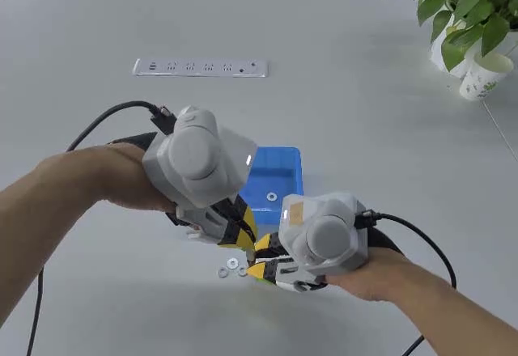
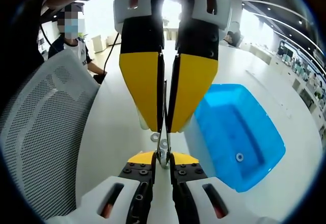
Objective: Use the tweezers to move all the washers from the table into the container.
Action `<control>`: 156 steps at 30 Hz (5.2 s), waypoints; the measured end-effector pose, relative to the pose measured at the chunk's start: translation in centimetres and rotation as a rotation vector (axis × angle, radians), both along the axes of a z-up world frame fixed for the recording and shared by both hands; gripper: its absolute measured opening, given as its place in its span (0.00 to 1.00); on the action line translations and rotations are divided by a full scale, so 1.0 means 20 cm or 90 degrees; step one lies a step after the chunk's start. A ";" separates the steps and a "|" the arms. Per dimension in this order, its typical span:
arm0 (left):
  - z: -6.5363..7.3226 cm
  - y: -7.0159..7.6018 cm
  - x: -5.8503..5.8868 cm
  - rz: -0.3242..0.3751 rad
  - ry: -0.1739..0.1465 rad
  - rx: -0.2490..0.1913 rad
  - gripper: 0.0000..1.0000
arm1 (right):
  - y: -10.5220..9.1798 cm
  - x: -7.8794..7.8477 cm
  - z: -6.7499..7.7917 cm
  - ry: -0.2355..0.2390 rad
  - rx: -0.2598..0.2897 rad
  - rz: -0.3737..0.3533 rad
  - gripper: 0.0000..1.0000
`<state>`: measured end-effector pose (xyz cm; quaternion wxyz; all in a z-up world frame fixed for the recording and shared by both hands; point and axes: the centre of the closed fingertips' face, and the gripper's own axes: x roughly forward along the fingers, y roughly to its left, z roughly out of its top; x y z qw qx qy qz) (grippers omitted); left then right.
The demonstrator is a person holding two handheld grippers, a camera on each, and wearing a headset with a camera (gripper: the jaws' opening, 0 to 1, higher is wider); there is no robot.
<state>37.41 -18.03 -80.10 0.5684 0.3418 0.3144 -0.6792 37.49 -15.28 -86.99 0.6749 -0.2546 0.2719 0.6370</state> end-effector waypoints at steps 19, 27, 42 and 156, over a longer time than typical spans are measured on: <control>-0.01 0.00 0.01 0.001 -0.004 -0.003 0.06 | 0.00 0.01 -0.01 -0.005 -0.002 -0.014 0.10; -0.01 -0.01 0.01 -0.001 -0.001 -0.010 0.06 | -0.01 0.01 0.00 0.002 0.004 -0.025 0.09; -0.01 -0.01 0.01 -0.002 -0.005 -0.009 0.06 | -0.01 0.01 0.00 0.001 -0.001 -0.025 0.09; 0.15 0.00 0.50 0.039 -0.057 0.017 0.06 | 0.02 0.51 0.15 -0.016 0.017 -0.011 0.09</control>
